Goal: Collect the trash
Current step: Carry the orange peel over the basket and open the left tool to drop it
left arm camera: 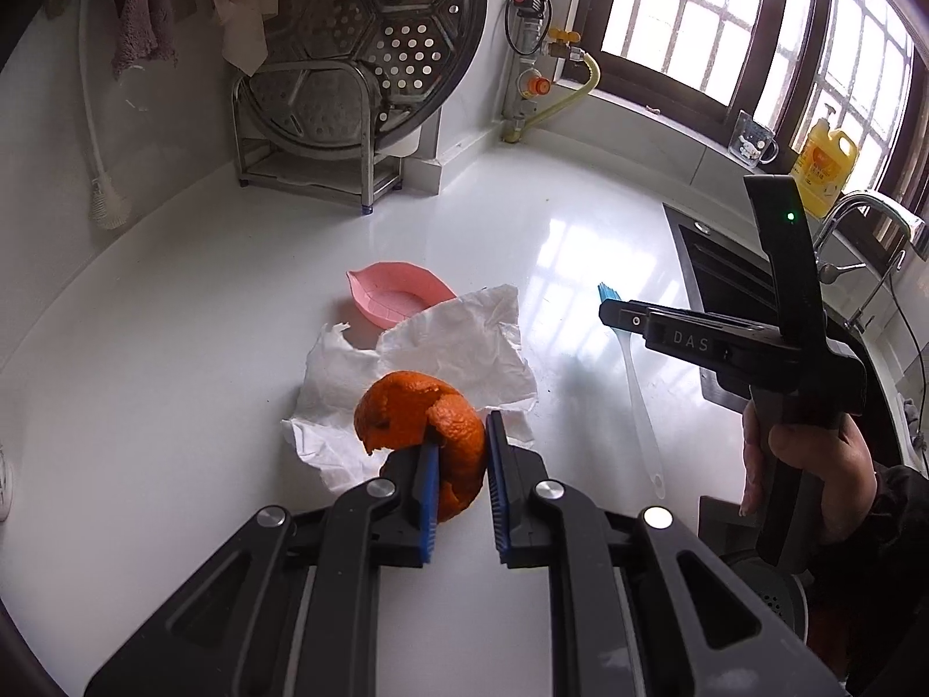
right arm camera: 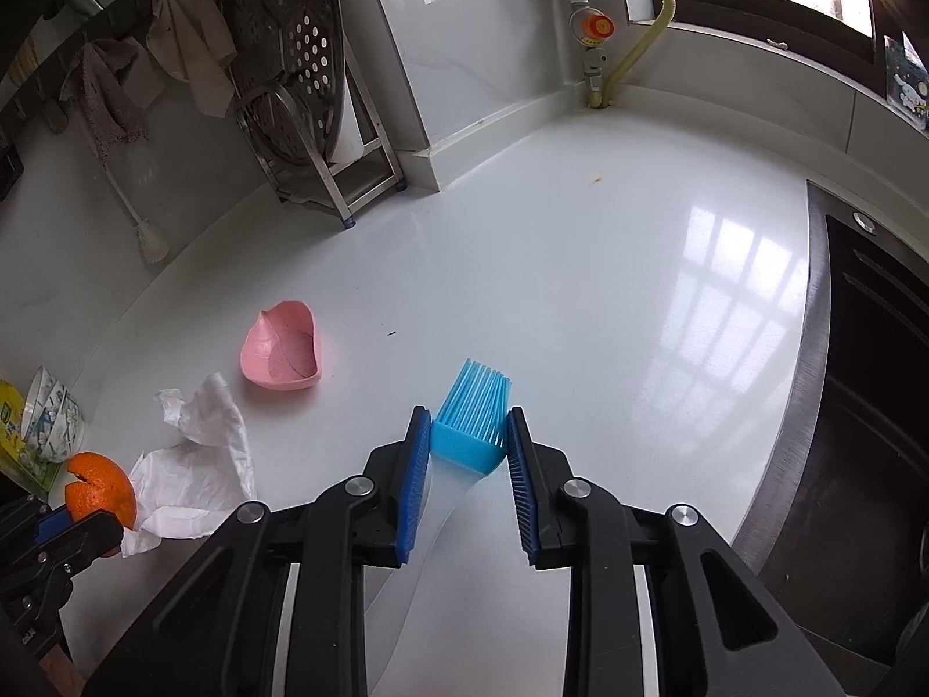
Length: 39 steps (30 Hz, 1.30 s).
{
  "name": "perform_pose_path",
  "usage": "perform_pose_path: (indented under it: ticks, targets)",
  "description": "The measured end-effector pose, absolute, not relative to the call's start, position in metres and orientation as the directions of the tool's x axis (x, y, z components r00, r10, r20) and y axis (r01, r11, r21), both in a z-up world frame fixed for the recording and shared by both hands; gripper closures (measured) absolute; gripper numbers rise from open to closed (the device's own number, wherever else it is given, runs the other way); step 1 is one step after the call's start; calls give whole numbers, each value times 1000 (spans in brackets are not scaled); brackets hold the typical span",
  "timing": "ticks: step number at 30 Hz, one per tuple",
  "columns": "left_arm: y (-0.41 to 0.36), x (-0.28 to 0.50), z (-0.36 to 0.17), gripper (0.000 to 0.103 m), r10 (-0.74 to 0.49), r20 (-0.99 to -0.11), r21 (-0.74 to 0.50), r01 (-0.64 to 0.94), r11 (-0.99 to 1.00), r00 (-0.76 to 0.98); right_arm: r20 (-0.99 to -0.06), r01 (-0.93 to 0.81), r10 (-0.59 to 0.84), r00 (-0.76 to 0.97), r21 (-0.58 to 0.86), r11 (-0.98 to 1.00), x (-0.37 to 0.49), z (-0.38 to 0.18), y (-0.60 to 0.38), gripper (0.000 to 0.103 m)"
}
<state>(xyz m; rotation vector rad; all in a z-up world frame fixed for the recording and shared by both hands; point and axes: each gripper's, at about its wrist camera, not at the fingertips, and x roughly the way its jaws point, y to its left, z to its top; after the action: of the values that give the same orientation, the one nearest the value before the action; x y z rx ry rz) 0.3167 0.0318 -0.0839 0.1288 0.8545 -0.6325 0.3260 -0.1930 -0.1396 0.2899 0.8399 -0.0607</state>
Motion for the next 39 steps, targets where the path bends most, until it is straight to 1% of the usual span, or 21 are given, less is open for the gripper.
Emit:
perform_pose_path:
  ticks: [8,20,30,39]
  targets:
    - [49,323,-56,88,-458,-702,-122,542,832,545,-730,161,74,679,247,956,316,-130,-187,77]
    - [57,289,-55,88,-431,-738,-112,535,837,519,-719,129,103,687,260,957,277,-109,-171,77]
    - [29,219,-51,88,-424,-771,-119,547,829,475,-737,102,139,662,272,957,187,-88,-174,77]
    - [-20,136,-50,88,-430,-791,-132,564,815,436,-777,111,127,617,245,963,92,-91,-204,77]
